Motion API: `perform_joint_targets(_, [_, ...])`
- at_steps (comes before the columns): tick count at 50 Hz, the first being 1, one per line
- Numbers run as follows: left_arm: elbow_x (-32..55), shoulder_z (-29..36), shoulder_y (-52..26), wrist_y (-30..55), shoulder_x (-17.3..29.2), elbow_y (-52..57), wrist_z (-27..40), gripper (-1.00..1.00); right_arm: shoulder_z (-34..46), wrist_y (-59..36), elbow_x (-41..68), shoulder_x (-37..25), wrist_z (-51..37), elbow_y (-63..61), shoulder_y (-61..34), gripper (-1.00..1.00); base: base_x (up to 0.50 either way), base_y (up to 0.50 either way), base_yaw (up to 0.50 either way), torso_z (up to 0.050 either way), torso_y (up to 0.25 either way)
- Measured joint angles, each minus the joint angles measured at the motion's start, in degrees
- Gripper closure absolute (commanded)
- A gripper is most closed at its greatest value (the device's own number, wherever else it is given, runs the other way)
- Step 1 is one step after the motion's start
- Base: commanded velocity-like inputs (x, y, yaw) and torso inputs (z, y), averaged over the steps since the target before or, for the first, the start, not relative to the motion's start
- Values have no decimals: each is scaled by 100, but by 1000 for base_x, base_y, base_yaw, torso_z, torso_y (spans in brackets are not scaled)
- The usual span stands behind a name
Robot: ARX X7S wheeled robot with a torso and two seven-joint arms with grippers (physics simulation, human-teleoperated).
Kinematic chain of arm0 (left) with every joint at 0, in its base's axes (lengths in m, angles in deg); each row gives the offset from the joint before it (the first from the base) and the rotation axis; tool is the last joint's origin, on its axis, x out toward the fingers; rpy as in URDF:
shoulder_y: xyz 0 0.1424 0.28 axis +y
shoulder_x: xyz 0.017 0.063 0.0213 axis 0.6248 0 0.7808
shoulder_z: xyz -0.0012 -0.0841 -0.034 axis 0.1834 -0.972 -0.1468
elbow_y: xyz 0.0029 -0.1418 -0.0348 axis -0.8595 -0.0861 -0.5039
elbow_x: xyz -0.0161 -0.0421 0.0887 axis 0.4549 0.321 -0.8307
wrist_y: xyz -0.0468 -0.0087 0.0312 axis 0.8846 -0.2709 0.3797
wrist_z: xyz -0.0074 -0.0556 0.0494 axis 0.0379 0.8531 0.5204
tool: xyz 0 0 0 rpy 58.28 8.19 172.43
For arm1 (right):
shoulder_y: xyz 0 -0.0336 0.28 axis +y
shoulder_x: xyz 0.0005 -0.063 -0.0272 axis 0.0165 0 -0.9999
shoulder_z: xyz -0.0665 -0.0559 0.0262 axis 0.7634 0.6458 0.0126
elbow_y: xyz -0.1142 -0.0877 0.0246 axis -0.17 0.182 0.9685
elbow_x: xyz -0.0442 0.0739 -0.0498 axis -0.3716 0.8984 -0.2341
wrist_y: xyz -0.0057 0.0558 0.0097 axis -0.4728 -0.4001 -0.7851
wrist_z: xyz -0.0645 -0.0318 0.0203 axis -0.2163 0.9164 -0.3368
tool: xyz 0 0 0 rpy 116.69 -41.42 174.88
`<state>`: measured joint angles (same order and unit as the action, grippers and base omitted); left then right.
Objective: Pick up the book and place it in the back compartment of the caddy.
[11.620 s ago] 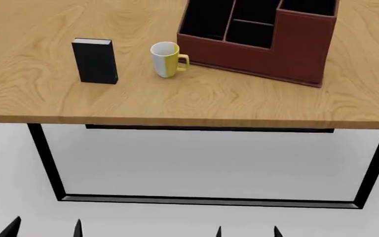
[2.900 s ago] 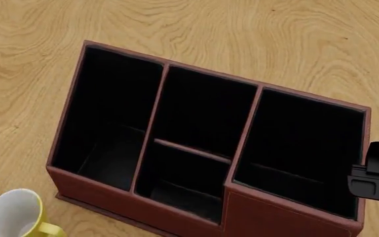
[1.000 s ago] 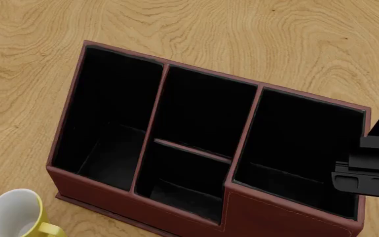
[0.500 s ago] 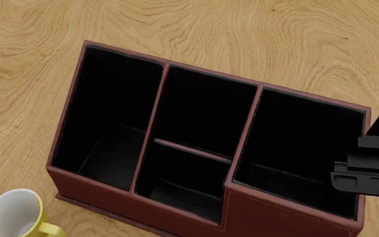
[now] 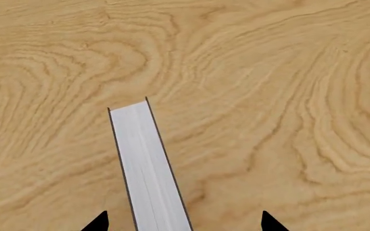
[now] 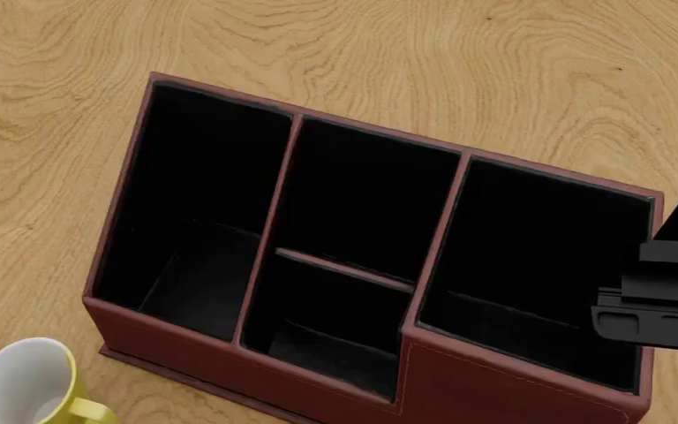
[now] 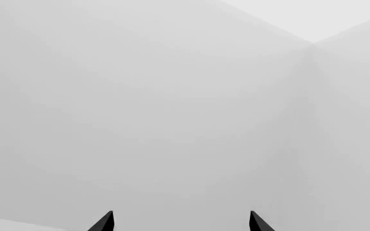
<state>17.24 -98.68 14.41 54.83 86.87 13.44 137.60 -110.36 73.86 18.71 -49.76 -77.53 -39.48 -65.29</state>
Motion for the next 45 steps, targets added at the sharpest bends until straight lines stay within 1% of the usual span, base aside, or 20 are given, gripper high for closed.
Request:
perform_joint_targets(17, [-204,106,87,-424,41,-489,-177,-100,108,7,-21,0,3,10,-69,-100,0,0,0,0,0])
perform_joint_targets(45, [-415,228,280,-896,65,-976,-358,-100,260,2,-24,0,-2,6,-206,-100,0,0,0,0,0])
